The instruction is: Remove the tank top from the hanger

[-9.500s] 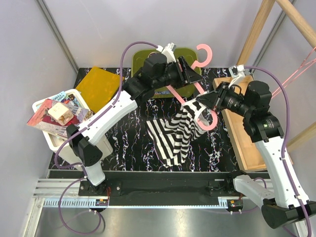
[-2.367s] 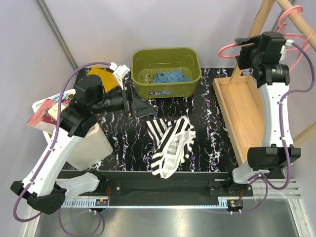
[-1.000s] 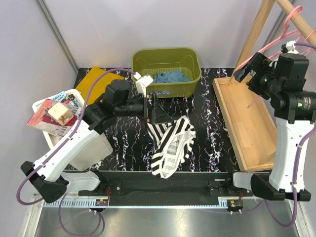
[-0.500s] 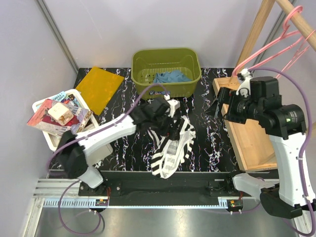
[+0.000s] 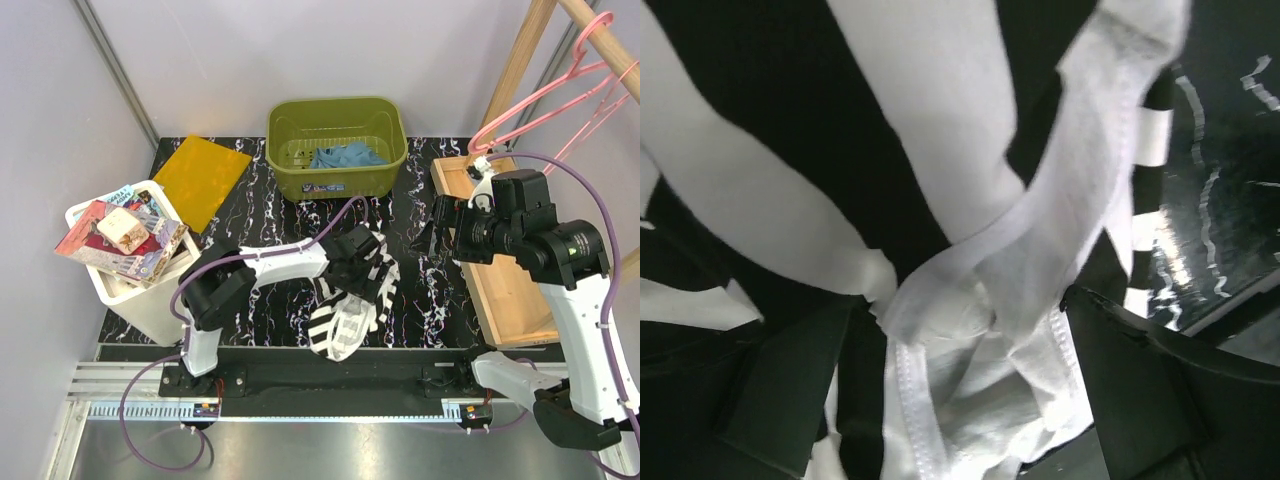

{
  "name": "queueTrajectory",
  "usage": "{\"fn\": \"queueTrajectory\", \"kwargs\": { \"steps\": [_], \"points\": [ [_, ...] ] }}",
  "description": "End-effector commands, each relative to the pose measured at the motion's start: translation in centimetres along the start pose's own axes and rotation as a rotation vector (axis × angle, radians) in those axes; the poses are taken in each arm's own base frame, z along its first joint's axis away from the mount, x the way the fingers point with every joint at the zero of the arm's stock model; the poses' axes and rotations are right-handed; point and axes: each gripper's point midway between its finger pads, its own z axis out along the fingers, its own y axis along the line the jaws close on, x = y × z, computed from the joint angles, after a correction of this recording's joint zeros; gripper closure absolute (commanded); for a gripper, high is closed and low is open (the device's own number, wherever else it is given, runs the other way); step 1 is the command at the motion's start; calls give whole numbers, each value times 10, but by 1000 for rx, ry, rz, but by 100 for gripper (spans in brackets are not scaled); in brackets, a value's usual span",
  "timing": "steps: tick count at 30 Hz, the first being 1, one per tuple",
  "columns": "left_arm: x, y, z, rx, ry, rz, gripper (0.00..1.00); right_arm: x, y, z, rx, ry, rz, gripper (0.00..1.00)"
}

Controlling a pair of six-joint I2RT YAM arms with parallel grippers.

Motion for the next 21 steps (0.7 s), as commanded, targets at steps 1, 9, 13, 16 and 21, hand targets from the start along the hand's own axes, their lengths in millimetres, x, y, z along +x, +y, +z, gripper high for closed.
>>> {"fn": "queueTrajectory", "kwargs": {
  "steps": [1, 9, 13, 16, 21],
  "points": [
    [-11, -6, 18, -14, -48, -20, 8, -14, 6, -5, -23, -89, -8, 0],
    [-23, 0, 6, -53, -87, 49, 90, 3, -1, 3, -15, -59, 36, 0],
    [-66, -15, -35, -34, -210, 109, 100, 4, -4, 4, -3, -66, 61, 0],
    [-109, -32, -83, -3, -329, 161, 100, 0, -5, 2, 5, -92, 87, 0],
    [-186, -46, -178, 36, -580, 182, 100, -10, -8, -13, 35, -177, 109, 0]
  ]
}}
